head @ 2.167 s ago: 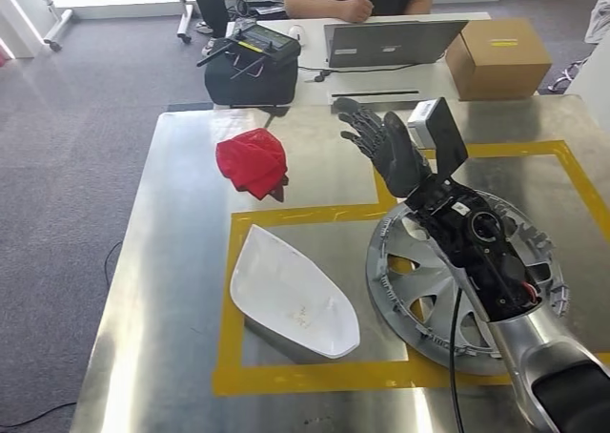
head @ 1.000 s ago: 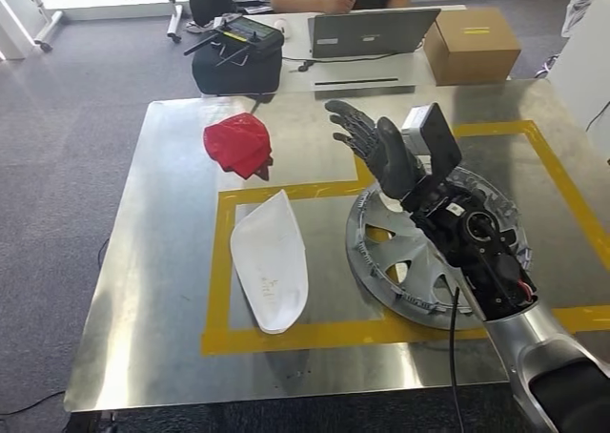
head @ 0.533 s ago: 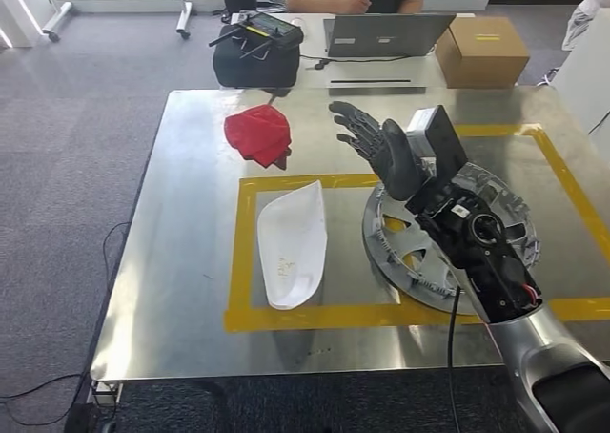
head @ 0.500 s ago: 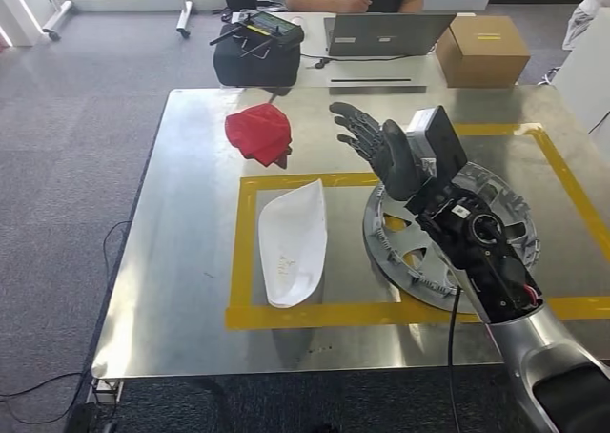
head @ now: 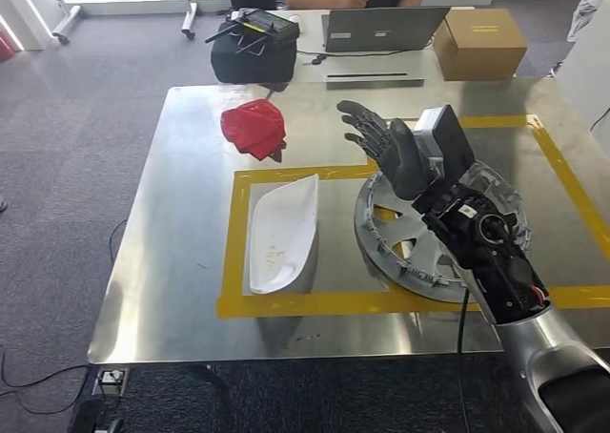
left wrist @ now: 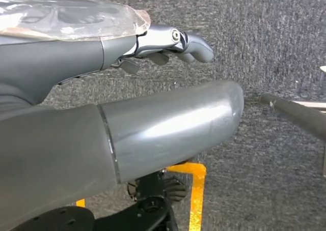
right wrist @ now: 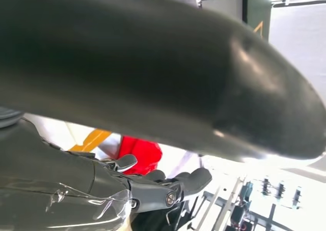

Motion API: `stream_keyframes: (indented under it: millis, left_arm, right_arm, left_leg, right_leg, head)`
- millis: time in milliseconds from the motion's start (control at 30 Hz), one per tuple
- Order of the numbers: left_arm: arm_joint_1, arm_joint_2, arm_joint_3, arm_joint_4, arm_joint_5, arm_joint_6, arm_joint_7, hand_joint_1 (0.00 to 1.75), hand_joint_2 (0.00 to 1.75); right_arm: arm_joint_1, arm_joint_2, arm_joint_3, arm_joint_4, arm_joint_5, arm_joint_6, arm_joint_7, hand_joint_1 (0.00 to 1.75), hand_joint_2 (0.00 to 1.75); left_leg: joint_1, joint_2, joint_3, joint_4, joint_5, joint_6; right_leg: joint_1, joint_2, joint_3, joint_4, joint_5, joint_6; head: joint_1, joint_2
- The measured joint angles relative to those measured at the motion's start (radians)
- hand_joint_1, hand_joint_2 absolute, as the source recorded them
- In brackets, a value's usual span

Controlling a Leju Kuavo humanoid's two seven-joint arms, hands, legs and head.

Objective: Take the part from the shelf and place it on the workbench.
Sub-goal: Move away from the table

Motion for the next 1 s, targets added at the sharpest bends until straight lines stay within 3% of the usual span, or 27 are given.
stream_keyframes:
  millis: [33, 133, 167, 200, 300, 367, 433, 500, 567, 633, 667, 700, 733, 833, 900, 1000]
  left_arm:
    - [0.000, 0.001, 0.000, 0.000, 0.000, 0.000, 0.000, 0.00, 0.00]
    - [0.000, 0.002, 0.000, 0.000, 0.000, 0.000, 0.001, 0.00, 0.00]
    - [0.001, 0.002, 0.000, 0.000, 0.000, 0.000, 0.002, 0.00, 0.00]
    - [0.001, 0.002, 0.000, 0.000, 0.000, 0.000, 0.003, 0.00, 0.00]
    - [-0.003, 0.002, 0.000, 0.000, 0.000, 0.000, 0.004, 0.00, 0.00]
    - [-0.005, 0.002, 0.000, 0.000, 0.000, 0.000, 0.004, 0.00, 0.00]
    - [-0.003, 0.002, 0.000, 0.000, 0.000, -0.001, 0.004, 0.00, 0.00]
    - [-0.002, 0.002, 0.000, 0.000, 0.000, -0.001, 0.004, 0.00, 0.00]
    - [-0.002, 0.002, 0.000, 0.000, 0.000, -0.001, 0.004, 0.00, 0.00]
    - [-0.001, 0.002, 0.000, 0.000, 0.000, -0.001, 0.004, 0.00, 0.00]
    - [0.000, 0.002, 0.000, 0.000, 0.000, -0.001, 0.004, 0.00, 0.00]
    - [0.001, 0.002, 0.000, 0.000, 0.000, -0.001, 0.004, 0.00, 0.00]
    - [0.001, 0.001, -0.001, 0.000, 0.000, -0.001, 0.004, 0.00, 0.00]
    - [-0.001, 0.001, -0.001, 0.000, -0.002, -0.004, 0.004, 0.00, 0.00]
    - [-0.003, 0.001, -0.001, 0.000, -0.004, -0.008, 0.004, 0.00, 0.00]
    - [-0.002, 0.004, -0.001, 0.000, -0.006, -0.009, 0.006, 0.00, 0.00]
  right_arm:
    - [0.000, 0.000, 0.000, 0.001, 0.000, 0.000, 0.000, 0.00, 0.00]
    - [-0.004, 0.000, 0.002, 0.004, -0.004, 0.004, 0.003, 0.00, 0.00]
    - [-0.004, 0.000, 0.002, 0.005, -0.006, 0.006, 0.005, 0.00, 0.00]
    - [-0.004, 0.000, 0.003, 0.005, -0.006, 0.007, 0.006, 0.00, 0.00]
    - [-0.006, 0.000, 0.003, 0.006, -0.006, 0.009, 0.006, 0.00, 0.00]
    - [-0.010, 0.000, 0.004, 0.006, -0.006, 0.012, 0.005, 0.00, 0.00]
    - [-0.011, 0.000, 0.005, 0.007, -0.006, 0.016, 0.005, 0.00, 0.00]
    - [-0.011, 0.000, 0.007, 0.007, -0.006, 0.019, 0.004, 0.00, 0.00]
    - [-0.011, 0.000, 0.006, 0.007, -0.006, 0.019, 0.004, 0.00, 0.00]
    - [-0.009, 0.000, 0.007, 0.009, -0.006, 0.019, 0.004, 0.00, 0.00]
    - [-0.008, 0.000, 0.008, 0.011, -0.006, 0.019, 0.004, 0.00, 0.00]
    - [-0.007, 0.000, 0.009, 0.013, -0.006, 0.019, 0.004, 0.00, 0.00]
    - [-0.006, 0.000, 0.010, 0.014, -0.006, 0.019, 0.004, 0.00, 0.00]
    - [-0.006, 0.000, 0.010, 0.014, -0.005, 0.016, 0.004, 0.00, 0.00]
    - [-0.003, 0.000, 0.010, 0.014, -0.004, 0.012, 0.005, 0.00, 0.00]
    - [0.005, 0.000, 0.010, 0.014, -0.004, 0.014, 0.004, 0.00, 0.00]
  left_leg:
    - [0.000, 0.000, -0.002, 0.001, 0.000, -0.003]
    - [0.010, -0.003, -0.097, 0.233, -0.138, -0.031]
    - [0.015, -0.003, -0.120, 0.303, -0.178, -0.039]
    - [0.018, -0.003, -0.102, 0.286, -0.166, -0.040]
    - [0.021, 0.004, 0.033, 0.073, -0.090, -0.037]
    - [0.018, 0.005, 0.075, -0.006, -0.070, -0.026]
    - [0.014, 0.000, 0.070, -0.011, -0.064, -0.012]
    - [0.015, -0.001, 0.066, -0.014, -0.054, 0.003]
    - [0.016, -0.002, 0.058, -0.016, -0.044, 0.017]
    - [0.013, -0.004, 0.047, -0.016, -0.036, 0.023]
    - [0.012, -0.006, 0.042, -0.016, -0.033, 0.023]
    - [0.012, -0.009, 0.037, -0.015, -0.029, 0.022]
    - [0.012, -0.012, 0.034, -0.014, -0.026, 0.020]
    - [0.008, -0.020, 0.026, -0.008, -0.020, 0.011]
    - [0.005, -0.024, 0.015, -0.003, -0.012, 0.000]
    - [0.006, -0.025, -0.003, 0.013, -0.018, -0.018]
  right_leg:
    - [-0.003, -0.001, -0.001, -0.003, 0.005, -0.004]
    - [-0.012, -0.009, -0.035, -0.012, 0.042, -0.025]
    - [-0.012, -0.011, -0.049, -0.012, 0.052, -0.027]
    - [-0.012, -0.012, -0.056, -0.011, 0.057, -0.025]
    - [-0.011, -0.015, -0.068, -0.008, 0.068, -0.014]
    - [-0.009, -0.018, -0.073, -0.005, 0.073, -0.004]
    - [-0.009, -0.021, -0.076, -0.006, 0.080, 0.007]
    - [-0.012, -0.019, -0.086, 0.015, 0.060, 0.017]
    - [-0.015, -0.013, -0.125, 0.116, -0.013, 0.024]
    - [-0.015, -0.010, -0.175, 0.262, -0.090, 0.029]
    - [-0.015, -0.009, -0.186, 0.305, -0.106, 0.030]
    - [-0.015, -0.009, -0.179, 0.309, -0.102, 0.030]
    - [-0.015, -0.008, -0.150, 0.270, -0.079, 0.028]
    - [-0.013, 0.005, -0.026, 0.056, 0.001, 0.018]
    - [-0.011, 0.011, -0.007, 0.005, 0.006, 0.011]
    - [-0.015, 0.002, -0.018, 0.000, 0.016, -0.006]
  head:
    - [0.000, 0.000]
    - [-0.023, 0.000]
    - [-0.031, 0.000]
    - [-0.033, 0.000]
    - [-0.036, 0.000]
    - [-0.035, 0.000]
    - [-0.031, 0.000]
    - [-0.029, 0.000]
    - [-0.022, 0.000]
    - [-0.014, 0.000]
    - [-0.012, 0.000]
    - [-0.011, 0.000]
    - [-0.009, 0.000]
    - [-0.002, 0.000]
    - [-0.002, 0.000]
    - [-0.009, 0.000]
